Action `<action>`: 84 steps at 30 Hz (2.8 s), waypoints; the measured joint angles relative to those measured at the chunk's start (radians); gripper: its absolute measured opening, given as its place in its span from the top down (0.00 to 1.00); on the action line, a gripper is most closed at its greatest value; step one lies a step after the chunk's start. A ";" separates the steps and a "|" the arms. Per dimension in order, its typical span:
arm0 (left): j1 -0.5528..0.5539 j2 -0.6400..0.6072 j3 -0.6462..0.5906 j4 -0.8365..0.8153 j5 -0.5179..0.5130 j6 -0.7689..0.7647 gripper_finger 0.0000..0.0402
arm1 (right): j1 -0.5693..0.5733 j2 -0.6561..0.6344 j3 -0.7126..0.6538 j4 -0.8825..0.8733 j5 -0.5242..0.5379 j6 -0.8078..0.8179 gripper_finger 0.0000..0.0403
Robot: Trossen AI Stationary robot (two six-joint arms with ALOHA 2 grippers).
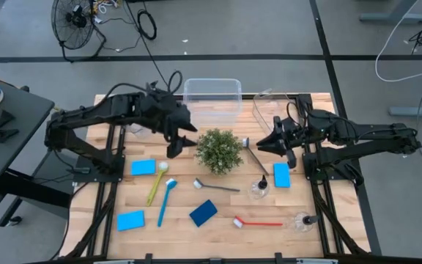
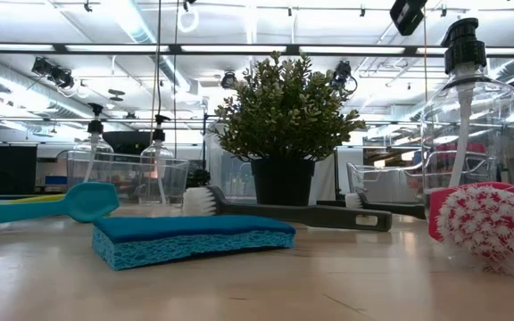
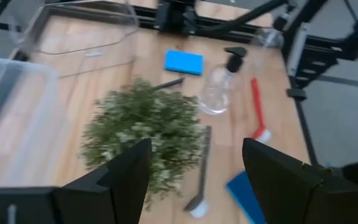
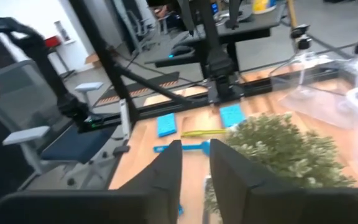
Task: Pick & Place Kitchen Sink Supplies
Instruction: Put the blue sponge into the right transparent bin
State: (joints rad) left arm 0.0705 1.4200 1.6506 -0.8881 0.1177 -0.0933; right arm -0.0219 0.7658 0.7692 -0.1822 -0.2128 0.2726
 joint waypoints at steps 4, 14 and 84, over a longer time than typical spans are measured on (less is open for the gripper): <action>-0.037 0.000 0.000 0.000 -0.001 -0.001 0.37 | 0.007 0.000 0.000 0.000 -0.016 -0.002 0.69; -0.069 0.000 0.000 0.001 -0.001 -0.001 0.37 | 0.081 0.010 0.000 0.004 -0.016 -0.010 0.56; -0.067 0.000 -0.001 -0.008 -0.076 0.053 0.37 | 0.366 0.301 0.366 -0.502 0.100 -0.546 0.58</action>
State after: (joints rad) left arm 0.0036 1.4204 1.6497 -0.8959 0.0414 -0.0406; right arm 0.3439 1.0673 1.1355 -0.6843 -0.1123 -0.2738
